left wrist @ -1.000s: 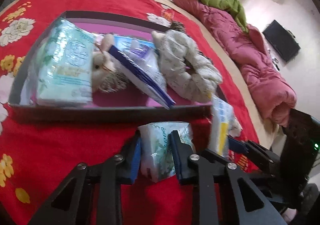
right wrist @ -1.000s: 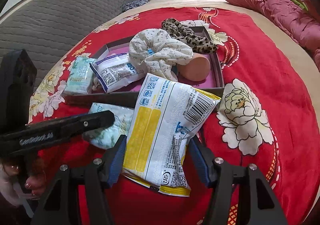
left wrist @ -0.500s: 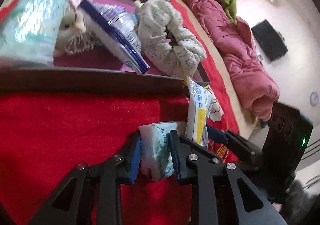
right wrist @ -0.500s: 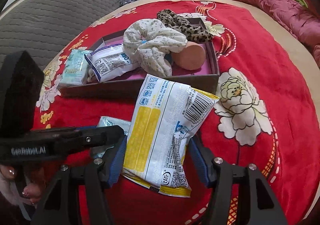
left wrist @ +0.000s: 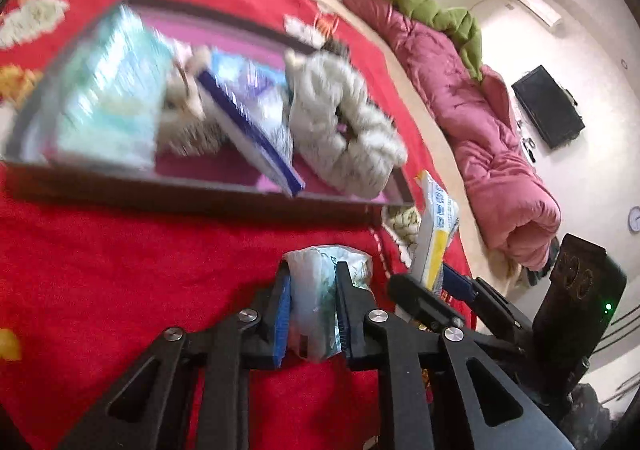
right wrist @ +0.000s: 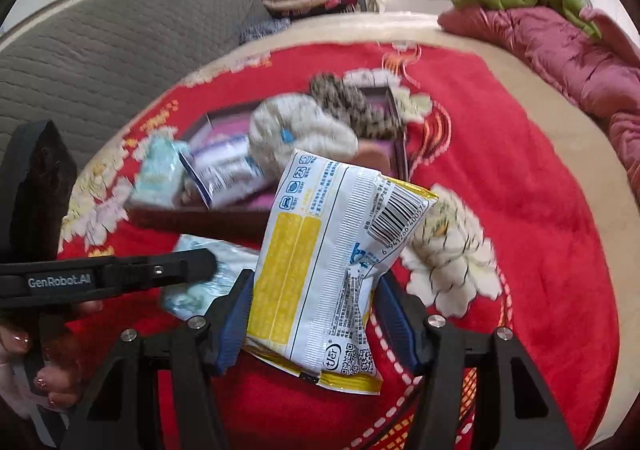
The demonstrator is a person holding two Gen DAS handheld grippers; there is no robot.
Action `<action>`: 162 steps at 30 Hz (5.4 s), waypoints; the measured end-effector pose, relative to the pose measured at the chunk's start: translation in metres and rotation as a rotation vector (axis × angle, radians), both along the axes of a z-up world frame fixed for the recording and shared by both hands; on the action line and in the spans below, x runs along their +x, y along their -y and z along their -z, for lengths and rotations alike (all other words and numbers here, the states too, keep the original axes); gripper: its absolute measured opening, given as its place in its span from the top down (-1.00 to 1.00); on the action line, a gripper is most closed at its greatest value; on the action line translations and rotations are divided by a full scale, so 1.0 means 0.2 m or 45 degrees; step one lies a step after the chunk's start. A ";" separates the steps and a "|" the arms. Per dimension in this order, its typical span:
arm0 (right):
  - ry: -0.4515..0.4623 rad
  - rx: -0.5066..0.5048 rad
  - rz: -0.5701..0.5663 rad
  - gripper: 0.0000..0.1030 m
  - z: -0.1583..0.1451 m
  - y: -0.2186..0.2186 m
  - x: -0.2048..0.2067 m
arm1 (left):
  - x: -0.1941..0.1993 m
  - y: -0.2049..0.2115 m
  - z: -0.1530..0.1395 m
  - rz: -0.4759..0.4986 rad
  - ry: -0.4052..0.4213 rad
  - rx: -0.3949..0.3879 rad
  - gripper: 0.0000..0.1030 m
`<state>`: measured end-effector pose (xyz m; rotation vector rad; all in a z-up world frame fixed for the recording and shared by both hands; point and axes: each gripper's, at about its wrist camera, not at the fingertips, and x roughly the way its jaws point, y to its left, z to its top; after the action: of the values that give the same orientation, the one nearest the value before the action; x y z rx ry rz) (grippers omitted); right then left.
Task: Organize soft objects
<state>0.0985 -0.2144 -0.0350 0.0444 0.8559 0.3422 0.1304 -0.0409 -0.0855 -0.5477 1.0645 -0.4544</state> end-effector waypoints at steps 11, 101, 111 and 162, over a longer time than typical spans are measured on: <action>0.181 -0.021 -0.084 -0.18 -0.14 -0.07 -0.04 | -0.15 -0.19 -0.36 -0.178 0.229 0.228 0.61; 0.371 -0.135 -0.102 -0.34 -0.21 -0.19 0.24 | 0.09 -0.16 -0.47 -0.305 0.382 0.696 -0.44; 0.352 -0.101 -0.056 -0.36 -0.24 -0.20 0.11 | -0.08 -0.19 -0.57 -0.360 0.424 0.742 -0.53; 0.356 -0.063 0.091 -0.38 -0.39 -0.24 -0.44 | -0.67 -0.24 -0.64 -0.484 0.362 0.786 -0.53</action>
<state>0.0114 -0.1671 0.0431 -0.0185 0.5836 0.2528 -0.0032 0.0067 0.0428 -0.1184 0.7482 0.1363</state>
